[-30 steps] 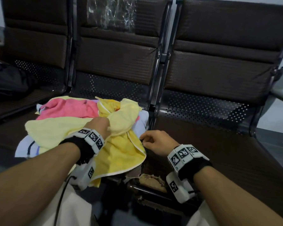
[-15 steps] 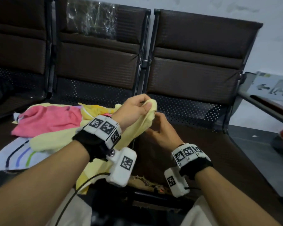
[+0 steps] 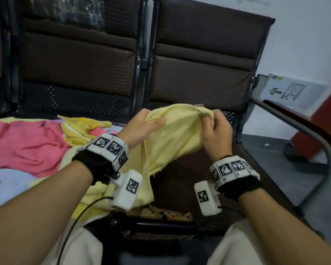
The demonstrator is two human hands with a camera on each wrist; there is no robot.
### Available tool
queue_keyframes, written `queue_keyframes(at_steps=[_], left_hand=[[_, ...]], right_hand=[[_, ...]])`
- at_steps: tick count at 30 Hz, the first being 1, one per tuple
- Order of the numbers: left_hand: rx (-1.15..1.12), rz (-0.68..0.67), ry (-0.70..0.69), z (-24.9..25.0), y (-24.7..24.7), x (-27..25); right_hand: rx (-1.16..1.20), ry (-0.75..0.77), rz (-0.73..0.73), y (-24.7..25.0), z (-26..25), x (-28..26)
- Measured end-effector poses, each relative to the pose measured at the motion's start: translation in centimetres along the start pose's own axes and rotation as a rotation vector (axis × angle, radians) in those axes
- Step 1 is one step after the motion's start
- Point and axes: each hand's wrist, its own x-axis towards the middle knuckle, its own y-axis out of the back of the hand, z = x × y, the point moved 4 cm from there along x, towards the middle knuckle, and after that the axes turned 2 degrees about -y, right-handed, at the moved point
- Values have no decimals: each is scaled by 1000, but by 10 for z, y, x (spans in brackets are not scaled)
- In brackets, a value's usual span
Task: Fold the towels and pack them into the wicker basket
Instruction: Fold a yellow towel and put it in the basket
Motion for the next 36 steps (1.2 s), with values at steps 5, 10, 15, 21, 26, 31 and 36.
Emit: queue_keyframes(at_steps=[5, 10, 15, 21, 26, 31, 36], left_hand=[[466, -73, -168, -32, 8, 7], [831, -214, 25, -83, 11, 5], [895, -234, -54, -84, 6, 4], [795, -701, -144, -77, -32, -17], [831, -914, 147, -89, -39, -26], [986, -769, 146, -83, -38, -19], [794, -360, -73, -47, -30, -5]], right_hand=[[-25, 78, 36, -6, -1, 6], [-285, -174, -658, -47, 43, -16], [-505, -248, -906, -44, 74, -27], [-702, -430, -1018, -18, 109, -32], [-816, -578, -1189, -5, 128, -47], [-758, -523, -1108, -6, 123, -45], [-202, -412, -442, 6, 107, -13]])
